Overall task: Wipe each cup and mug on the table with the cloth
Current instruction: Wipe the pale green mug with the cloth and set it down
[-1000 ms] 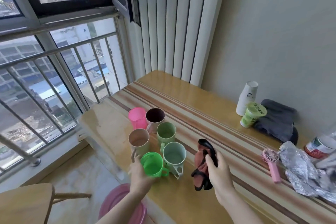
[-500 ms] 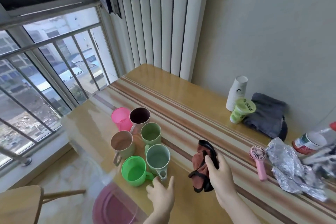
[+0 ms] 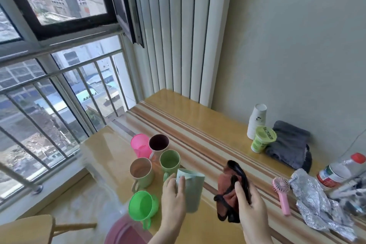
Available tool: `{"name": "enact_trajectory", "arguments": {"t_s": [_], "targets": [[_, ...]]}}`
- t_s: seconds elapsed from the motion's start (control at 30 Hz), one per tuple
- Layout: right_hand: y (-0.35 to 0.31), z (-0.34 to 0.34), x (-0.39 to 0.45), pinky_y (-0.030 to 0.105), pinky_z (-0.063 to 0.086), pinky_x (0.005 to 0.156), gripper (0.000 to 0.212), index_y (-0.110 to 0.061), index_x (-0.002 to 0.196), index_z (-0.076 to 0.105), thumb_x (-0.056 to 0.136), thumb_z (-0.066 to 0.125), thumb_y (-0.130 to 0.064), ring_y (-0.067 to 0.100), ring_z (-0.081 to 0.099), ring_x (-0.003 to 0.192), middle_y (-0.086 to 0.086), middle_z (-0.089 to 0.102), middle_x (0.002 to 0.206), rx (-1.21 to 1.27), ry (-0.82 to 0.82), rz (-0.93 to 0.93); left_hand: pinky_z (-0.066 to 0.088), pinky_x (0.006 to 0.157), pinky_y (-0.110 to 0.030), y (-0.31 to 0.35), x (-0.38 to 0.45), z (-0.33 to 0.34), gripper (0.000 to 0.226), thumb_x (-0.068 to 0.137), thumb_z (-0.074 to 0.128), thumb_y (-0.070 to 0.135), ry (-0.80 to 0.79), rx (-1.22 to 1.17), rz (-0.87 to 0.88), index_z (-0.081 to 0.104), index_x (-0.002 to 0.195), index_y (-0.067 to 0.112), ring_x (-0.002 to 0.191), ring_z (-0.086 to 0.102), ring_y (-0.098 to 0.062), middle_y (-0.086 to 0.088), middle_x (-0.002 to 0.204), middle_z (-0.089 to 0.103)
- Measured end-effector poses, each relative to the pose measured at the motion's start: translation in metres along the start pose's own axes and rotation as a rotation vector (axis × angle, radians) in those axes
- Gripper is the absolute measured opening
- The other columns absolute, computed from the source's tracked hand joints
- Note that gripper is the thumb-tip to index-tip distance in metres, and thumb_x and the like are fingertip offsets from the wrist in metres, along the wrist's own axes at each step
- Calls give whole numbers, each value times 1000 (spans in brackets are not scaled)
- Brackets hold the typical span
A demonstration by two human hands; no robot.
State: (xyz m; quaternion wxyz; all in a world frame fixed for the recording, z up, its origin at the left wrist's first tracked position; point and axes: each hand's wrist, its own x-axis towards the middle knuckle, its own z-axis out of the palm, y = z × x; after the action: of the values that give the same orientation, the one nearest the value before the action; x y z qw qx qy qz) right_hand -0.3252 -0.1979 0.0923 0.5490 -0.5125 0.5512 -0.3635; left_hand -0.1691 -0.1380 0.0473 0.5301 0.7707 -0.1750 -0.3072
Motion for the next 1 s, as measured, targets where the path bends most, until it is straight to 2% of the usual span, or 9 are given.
{"name": "enact_trajectory", "arguments": {"t_s": [0.07, 0.13, 0.23, 0.37, 0.5, 0.67, 0.77, 0.87, 1.0], "targets": [[-9, 6, -12, 27, 41, 93, 26, -21, 121, 62, 96, 58, -25, 21, 60, 113, 2, 68, 117, 3, 70, -91, 43, 92, -28, 30, -9, -17, 20, 105, 47, 32, -37, -97, 46, 66, 107, 26, 102, 60, -3, 7, 111, 66], [-23, 19, -29, 15, 43, 91, 22, -41, 112, 62, 91, 62, -36, 13, 63, 115, -17, 72, 110, -1, 144, -267, 45, 78, -32, 59, -16, -32, 31, 103, 46, 41, -74, -197, 72, 65, 95, 17, 84, 57, -9, 7, 89, 62], [-50, 42, -52, -2, 40, 88, 33, -48, 115, 60, 83, 53, -42, -9, 60, 113, -36, 65, 117, -85, 169, -650, 51, 89, -58, 92, -24, -49, 71, 86, 50, 71, -140, -311, 68, 62, 97, 3, 88, 61, -19, -5, 90, 65], [-66, 73, -58, 38, 31, 116, 42, -37, 139, 49, 101, 35, -44, 25, 32, 147, 1, 41, 155, -419, 68, -1002, 51, 102, -53, 136, -44, -71, 42, 100, 45, 51, -249, -380, 60, 73, 99, 20, 109, 70, -26, -11, 110, 75], [-94, 83, -56, 37, 30, 115, 44, -44, 142, 42, 98, 35, -44, 22, 27, 145, -7, 24, 162, -491, 99, -979, 49, 82, -40, 163, -50, -92, 41, 106, 42, 40, -294, -387, 112, 74, 96, 17, 76, 65, -15, -2, 84, 73], [-142, 77, -52, 20, 26, 117, 47, -41, 145, 36, 99, 34, -35, 4, 28, 146, -18, 34, 156, -142, -7, -930, 49, 48, -19, 187, -58, -111, 40, 108, 39, 26, -332, -472, 111, 68, 90, 5, 49, 62, -3, 6, 56, 68], [-139, 83, -68, 27, 26, 116, 45, -43, 143, 42, 99, 32, -41, 16, 31, 144, -9, 29, 160, -327, 70, -1032, 57, 62, -33, 203, -53, -119, 41, 108, 38, 32, -346, -555, 66, 67, 111, 3, 85, 73, -16, -7, 92, 80], [-128, 89, -77, 36, 31, 116, 46, -41, 140, 48, 100, 28, -50, 26, 32, 142, -3, 26, 161, -481, 138, -1127, 52, 82, -45, 214, -49, -126, 40, 108, 37, 31, -387, -581, 79, 69, 101, 8, 81, 72, -13, -3, 86, 78], [-150, 73, -70, 36, 37, 113, 45, -57, 135, 44, 90, 38, -55, 8, 39, 141, -21, 41, 152, 47, -45, -838, 51, 84, -51, 223, -51, -134, 41, 108, 37, 28, -436, -645, 47, 62, 83, 8, 86, 67, -23, -6, 89, 79]]}}
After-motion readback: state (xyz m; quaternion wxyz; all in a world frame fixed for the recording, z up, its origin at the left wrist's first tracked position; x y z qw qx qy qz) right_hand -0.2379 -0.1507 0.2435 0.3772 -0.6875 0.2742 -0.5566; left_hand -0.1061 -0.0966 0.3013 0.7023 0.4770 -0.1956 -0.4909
